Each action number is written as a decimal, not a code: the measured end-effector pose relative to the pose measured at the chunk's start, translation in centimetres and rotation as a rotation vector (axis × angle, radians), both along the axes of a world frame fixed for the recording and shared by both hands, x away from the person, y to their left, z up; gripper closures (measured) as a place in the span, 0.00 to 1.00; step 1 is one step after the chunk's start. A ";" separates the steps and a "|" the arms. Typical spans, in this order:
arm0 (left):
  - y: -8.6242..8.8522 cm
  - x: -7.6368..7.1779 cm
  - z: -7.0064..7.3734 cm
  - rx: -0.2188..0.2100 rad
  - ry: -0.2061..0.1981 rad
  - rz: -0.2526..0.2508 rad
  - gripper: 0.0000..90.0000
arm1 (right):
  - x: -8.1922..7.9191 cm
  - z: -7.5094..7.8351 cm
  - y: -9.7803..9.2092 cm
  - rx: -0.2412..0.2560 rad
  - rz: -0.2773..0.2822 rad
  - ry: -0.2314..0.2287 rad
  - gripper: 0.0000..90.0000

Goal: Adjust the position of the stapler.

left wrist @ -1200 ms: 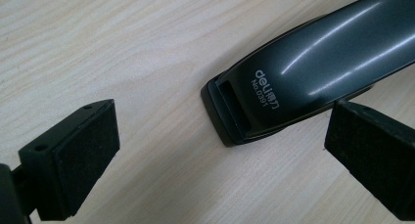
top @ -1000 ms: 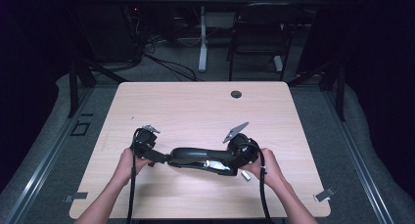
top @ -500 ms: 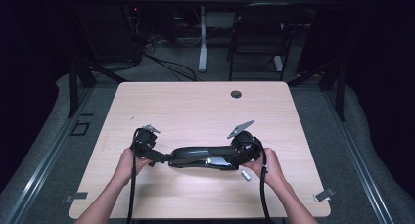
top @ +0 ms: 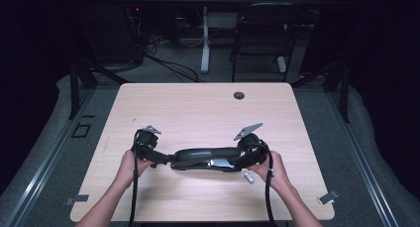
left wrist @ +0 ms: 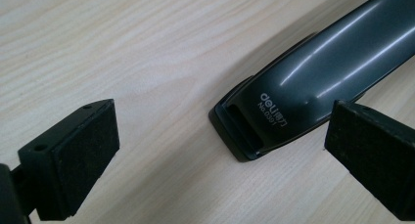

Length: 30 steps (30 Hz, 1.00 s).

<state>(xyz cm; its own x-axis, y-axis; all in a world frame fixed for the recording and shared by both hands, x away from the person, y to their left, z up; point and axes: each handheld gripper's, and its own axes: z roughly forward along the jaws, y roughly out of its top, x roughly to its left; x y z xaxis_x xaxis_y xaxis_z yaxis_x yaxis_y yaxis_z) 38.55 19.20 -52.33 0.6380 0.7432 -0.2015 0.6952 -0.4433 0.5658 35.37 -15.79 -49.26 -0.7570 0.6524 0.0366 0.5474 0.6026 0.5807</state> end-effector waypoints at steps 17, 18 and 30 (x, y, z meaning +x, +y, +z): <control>0.0 -0.8 1.0 -0.030 -0.049 0.001 0.00 | -1.4 -0.1 -2.2 0.012 -0.044 0.020 0.21; -0.1 -0.8 1.0 -0.034 -0.052 0.004 0.00 | -1.5 0.0 -2.3 0.014 -0.042 0.022 0.21; -1.2 -2.1 2.0 -0.066 -0.096 -0.035 0.00 | -2.7 0.2 -2.6 0.016 -0.036 0.007 0.48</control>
<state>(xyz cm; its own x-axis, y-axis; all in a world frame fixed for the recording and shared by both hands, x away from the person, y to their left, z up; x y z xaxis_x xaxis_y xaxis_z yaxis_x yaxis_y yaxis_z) 36.48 18.00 -50.32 0.6822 0.7072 -0.1856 0.6210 -0.4263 0.6578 32.71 -18.36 -49.10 -0.7328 0.6785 0.0518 0.5723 0.5734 0.5862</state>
